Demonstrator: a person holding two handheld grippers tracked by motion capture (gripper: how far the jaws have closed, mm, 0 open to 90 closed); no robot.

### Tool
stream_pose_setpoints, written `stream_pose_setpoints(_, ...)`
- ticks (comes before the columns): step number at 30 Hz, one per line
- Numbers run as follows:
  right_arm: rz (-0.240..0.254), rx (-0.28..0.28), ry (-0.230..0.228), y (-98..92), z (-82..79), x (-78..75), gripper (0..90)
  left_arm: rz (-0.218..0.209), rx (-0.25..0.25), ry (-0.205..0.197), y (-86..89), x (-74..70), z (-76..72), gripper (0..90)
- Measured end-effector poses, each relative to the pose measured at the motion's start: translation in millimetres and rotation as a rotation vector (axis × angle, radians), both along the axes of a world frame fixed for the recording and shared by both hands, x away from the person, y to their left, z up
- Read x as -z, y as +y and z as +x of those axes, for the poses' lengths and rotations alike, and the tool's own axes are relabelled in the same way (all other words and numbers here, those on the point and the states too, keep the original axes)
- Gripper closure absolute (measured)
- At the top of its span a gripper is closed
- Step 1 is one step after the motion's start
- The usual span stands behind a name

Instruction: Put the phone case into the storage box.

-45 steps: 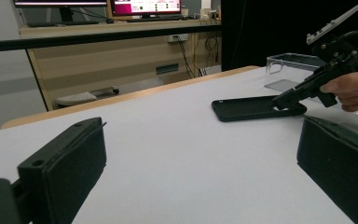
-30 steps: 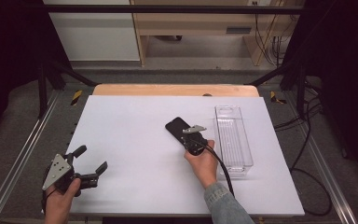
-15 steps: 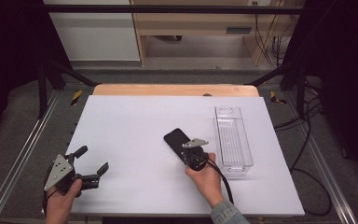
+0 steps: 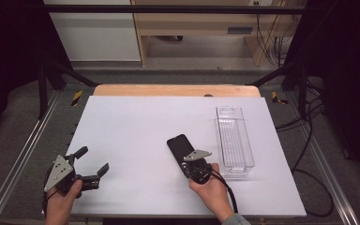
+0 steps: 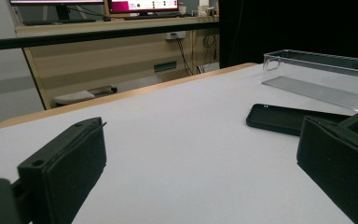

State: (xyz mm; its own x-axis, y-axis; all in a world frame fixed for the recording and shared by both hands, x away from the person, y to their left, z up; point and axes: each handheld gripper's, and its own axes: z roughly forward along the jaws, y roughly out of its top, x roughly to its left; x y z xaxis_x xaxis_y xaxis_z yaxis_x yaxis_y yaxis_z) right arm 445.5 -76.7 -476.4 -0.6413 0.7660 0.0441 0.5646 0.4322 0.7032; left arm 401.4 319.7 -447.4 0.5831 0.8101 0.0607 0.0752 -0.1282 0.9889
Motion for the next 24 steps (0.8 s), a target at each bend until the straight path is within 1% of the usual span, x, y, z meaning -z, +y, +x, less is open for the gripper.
stream_pose_setpoints(2,-0.003,-0.011,-0.005,-2.5,-2.6,0.2,90.0,0.002,0.001,0.0,-0.3,0.0,-0.1,1.4)
stream_pose_setpoints(12,-0.016,-0.043,0.011,-8.9,-17.7,0.3,90.0,0.001,0.0,-0.001,0.2,0.0,0.0,1.4)
stream_pose_setpoints(17,-0.021,-0.063,0.018,-10.4,-27.8,-0.3,90.0,0.004,0.0,-0.001,0.1,0.0,0.0,1.4)
stream_pose_setpoints(24,-0.031,-0.101,0.022,-17.2,-42.4,-0.5,90.0,0.008,0.007,-0.002,-1.4,0.0,-0.1,1.4)
